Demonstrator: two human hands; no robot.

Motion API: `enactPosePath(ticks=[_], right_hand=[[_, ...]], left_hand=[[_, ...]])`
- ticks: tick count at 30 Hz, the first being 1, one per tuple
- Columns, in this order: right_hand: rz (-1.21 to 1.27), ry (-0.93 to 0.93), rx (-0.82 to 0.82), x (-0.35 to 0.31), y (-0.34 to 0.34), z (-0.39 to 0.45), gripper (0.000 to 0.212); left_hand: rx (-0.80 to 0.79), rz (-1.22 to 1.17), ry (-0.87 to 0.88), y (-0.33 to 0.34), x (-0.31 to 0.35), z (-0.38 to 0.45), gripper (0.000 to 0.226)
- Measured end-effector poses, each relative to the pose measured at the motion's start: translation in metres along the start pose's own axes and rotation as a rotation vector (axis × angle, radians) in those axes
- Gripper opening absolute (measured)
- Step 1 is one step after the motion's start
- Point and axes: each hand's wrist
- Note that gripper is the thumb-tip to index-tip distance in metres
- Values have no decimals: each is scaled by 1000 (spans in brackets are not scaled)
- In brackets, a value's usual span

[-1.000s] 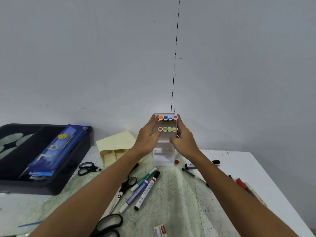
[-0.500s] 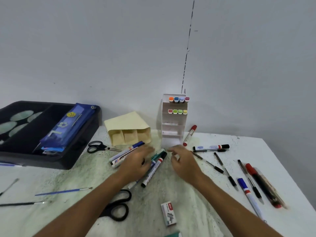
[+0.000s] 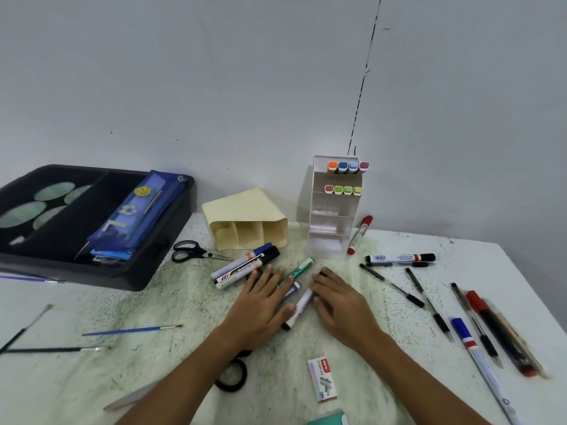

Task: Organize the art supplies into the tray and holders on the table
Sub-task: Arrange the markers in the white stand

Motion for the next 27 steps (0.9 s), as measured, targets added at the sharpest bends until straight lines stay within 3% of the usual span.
enactPosePath(ticks=[6, 9, 12, 18, 23, 27], right_hand=[[18, 45, 110, 1, 3, -4, 19], [6, 79, 164, 3, 1, -4, 17], [17, 87, 190, 2, 2, -4, 20], [24, 62, 188, 3, 1, -4, 17], [46, 78, 145, 5, 3, -4, 19], [88, 96, 163, 2, 3, 0, 21]], left_hand=[[76, -104, 8, -1, 2, 1, 62], [247, -298, -60, -8, 3, 6, 50], [377, -217, -51, -15, 5, 23, 35], [229, -144, -187, -23, 16, 65, 32], [209, -306, -273, -32, 14, 79, 16], [324, -516, -318, -44, 13, 72, 11]])
Point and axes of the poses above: each hand's wrist, its own z-axis towards the middle knuckle, its own y-axis out of the palm, x = y × z, and after that the axes turned 4 degrees about y, right-handed
